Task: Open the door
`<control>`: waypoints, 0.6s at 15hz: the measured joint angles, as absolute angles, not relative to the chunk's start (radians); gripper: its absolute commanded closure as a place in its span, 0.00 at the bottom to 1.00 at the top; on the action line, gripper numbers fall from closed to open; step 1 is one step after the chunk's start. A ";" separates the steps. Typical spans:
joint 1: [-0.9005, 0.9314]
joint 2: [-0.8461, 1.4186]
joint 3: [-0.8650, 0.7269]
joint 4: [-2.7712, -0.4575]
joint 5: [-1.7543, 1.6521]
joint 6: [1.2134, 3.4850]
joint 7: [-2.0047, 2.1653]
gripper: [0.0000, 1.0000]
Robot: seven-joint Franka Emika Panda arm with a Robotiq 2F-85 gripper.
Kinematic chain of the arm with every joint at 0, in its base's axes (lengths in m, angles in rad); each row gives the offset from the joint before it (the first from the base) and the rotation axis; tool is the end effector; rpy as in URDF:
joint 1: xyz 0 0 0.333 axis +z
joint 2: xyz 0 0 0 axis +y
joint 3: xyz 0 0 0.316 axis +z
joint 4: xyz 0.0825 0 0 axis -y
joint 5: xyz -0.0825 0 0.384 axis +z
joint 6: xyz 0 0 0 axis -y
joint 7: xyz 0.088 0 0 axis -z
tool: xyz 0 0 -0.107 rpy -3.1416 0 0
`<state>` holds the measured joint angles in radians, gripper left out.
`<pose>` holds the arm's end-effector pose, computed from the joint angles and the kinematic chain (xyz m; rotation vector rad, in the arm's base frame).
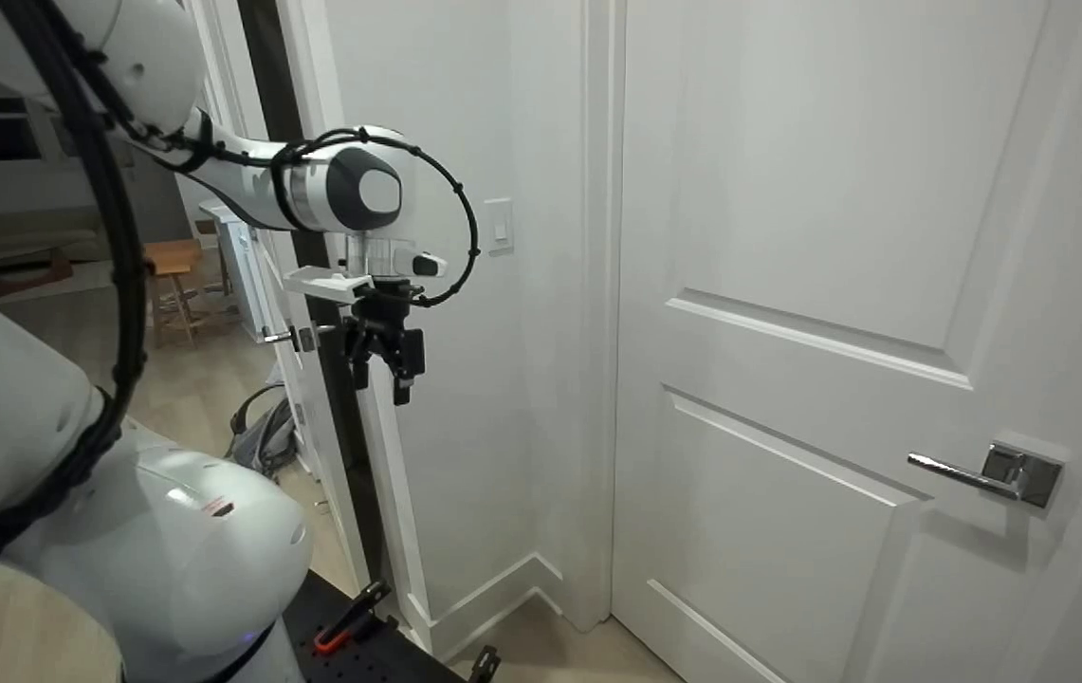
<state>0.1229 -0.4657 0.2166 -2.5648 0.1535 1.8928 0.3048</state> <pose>0.3463 0.1327 0.4032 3.0988 -0.0967 -0.3345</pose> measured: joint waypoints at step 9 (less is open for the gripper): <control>-0.097 -0.302 0.198 -2.492 -0.201 2.155 0.664 0.00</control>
<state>-0.0971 -0.3021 0.1983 -2.4916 -0.2012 2.1553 0.6645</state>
